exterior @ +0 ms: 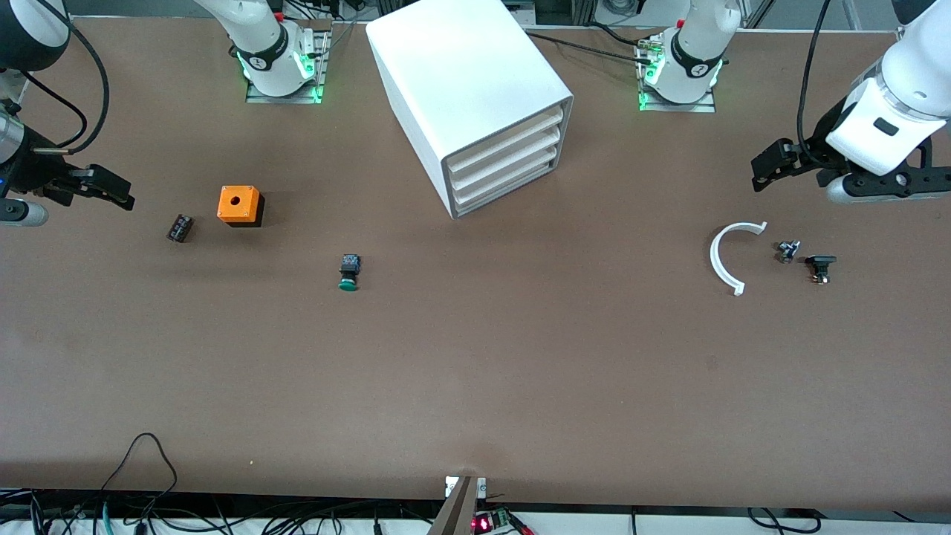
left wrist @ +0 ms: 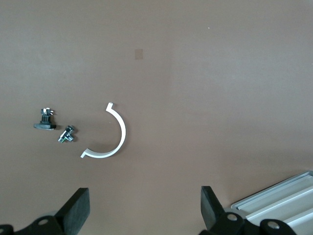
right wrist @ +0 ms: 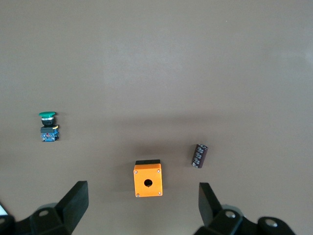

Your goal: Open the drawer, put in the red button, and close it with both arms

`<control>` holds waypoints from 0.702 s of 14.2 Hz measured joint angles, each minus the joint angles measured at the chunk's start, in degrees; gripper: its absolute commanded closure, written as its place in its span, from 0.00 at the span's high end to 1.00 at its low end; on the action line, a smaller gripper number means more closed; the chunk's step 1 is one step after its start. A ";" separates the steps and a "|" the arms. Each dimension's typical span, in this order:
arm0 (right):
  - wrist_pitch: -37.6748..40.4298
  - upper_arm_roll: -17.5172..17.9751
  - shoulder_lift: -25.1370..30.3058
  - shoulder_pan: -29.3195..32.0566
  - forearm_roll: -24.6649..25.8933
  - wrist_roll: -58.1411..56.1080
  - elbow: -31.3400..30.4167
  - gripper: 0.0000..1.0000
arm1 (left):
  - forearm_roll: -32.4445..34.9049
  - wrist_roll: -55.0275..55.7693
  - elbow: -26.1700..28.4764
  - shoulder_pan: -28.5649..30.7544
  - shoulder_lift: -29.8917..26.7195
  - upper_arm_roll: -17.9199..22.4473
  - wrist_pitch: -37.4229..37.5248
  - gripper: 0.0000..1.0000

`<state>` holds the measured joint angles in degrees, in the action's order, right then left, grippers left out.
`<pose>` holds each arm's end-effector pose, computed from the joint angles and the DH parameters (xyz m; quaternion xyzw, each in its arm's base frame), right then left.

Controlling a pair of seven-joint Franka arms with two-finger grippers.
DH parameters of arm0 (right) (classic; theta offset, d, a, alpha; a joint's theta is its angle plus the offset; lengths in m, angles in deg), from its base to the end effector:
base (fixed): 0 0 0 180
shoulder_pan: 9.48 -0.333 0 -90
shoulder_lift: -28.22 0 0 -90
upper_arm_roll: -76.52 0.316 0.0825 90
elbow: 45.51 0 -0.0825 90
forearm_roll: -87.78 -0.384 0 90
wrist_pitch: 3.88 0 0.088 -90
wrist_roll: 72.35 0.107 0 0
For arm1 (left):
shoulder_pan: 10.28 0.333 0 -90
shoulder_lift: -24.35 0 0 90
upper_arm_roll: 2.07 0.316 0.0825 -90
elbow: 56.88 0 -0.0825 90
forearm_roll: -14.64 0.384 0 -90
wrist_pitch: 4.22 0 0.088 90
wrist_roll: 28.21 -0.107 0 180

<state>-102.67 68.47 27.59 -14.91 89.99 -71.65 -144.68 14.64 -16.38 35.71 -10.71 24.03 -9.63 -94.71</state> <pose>0.5638 -0.0290 0.5556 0.9994 -0.0259 -0.0091 0.0197 0.5470 -0.0770 0.6070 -0.9993 -0.0335 0.0153 0.0030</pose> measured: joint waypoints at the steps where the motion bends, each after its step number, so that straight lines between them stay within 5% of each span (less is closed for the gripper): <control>1: 0.00 0.00 0.00 0.00 0.00 0.00 0.00 1.00 | 0.04 -0.31 0.00 0.03 0.00 0.03 0.00 1.00; 10: 0.00 0.00 0.00 0.00 0.00 0.00 0.00 1.00 | 0.05 -5.57 0.00 0.53 0.29 0.84 -0.22 1.00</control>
<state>-102.67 68.47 27.59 -14.91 89.99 -71.65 -144.68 14.69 -21.95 35.71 -10.18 24.31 -8.79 -94.93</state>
